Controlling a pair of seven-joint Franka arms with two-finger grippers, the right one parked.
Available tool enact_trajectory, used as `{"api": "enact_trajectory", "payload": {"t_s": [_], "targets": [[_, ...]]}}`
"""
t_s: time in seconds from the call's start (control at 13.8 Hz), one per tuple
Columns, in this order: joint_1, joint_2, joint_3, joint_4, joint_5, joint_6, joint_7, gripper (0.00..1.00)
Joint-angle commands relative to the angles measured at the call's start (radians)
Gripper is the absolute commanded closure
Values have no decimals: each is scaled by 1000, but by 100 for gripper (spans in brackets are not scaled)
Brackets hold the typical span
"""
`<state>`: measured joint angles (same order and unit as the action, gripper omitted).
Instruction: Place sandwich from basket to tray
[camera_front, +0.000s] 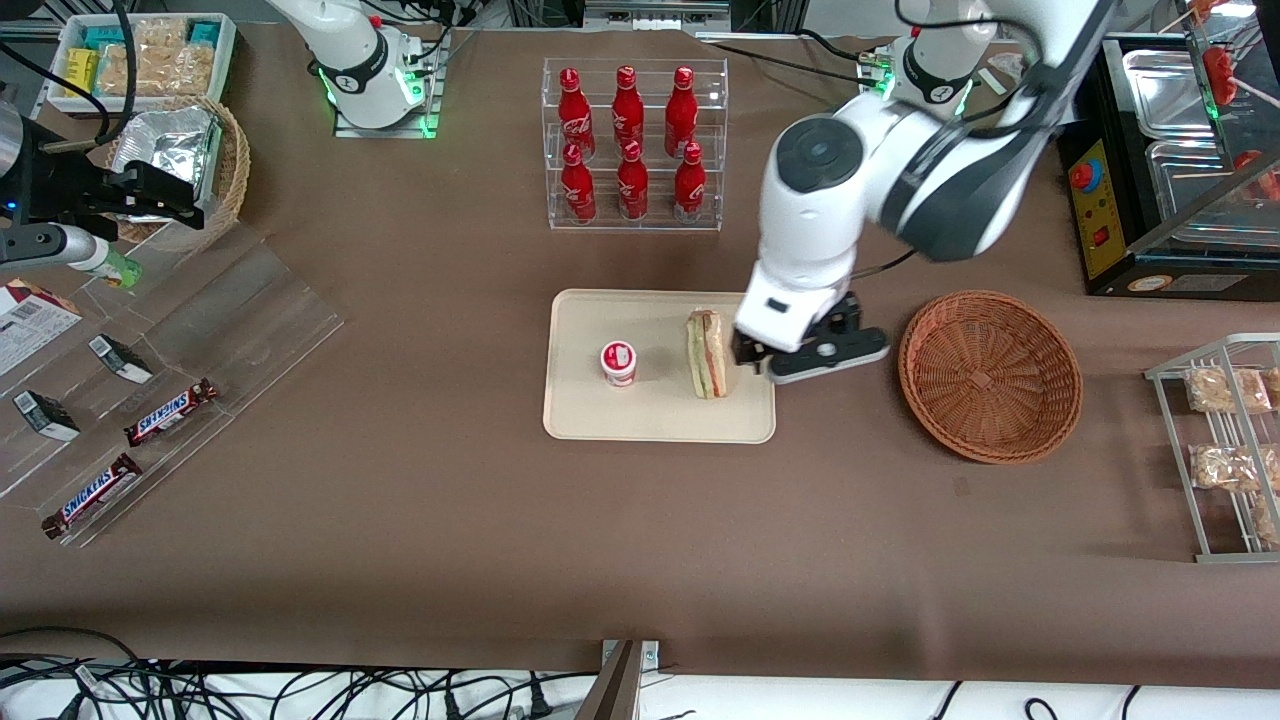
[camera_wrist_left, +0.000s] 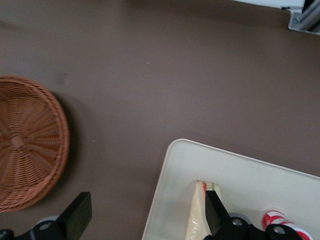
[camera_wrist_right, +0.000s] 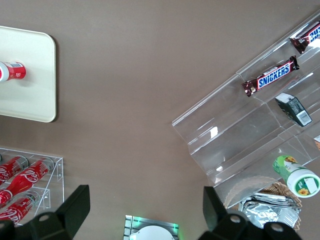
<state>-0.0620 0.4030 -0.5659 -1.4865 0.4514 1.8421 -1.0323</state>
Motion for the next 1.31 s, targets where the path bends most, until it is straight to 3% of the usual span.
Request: {"api": "enact_trajectory", "payload": {"t_s": [0.0, 0.15, 0.36, 0.65, 0.94, 1.23], "targets": [[62, -91, -8, 28, -80, -101, -8, 0], [91, -128, -8, 28, -102, -116, 12, 0], [189, -157, -2, 31, -195, -138, 191, 0], [188, -251, 208, 5, -365, -158, 522, 0], [169, -306, 351, -5, -445, -236, 823, 0], [169, -316, 386, -6, -458, -250, 1007, 0]]}}
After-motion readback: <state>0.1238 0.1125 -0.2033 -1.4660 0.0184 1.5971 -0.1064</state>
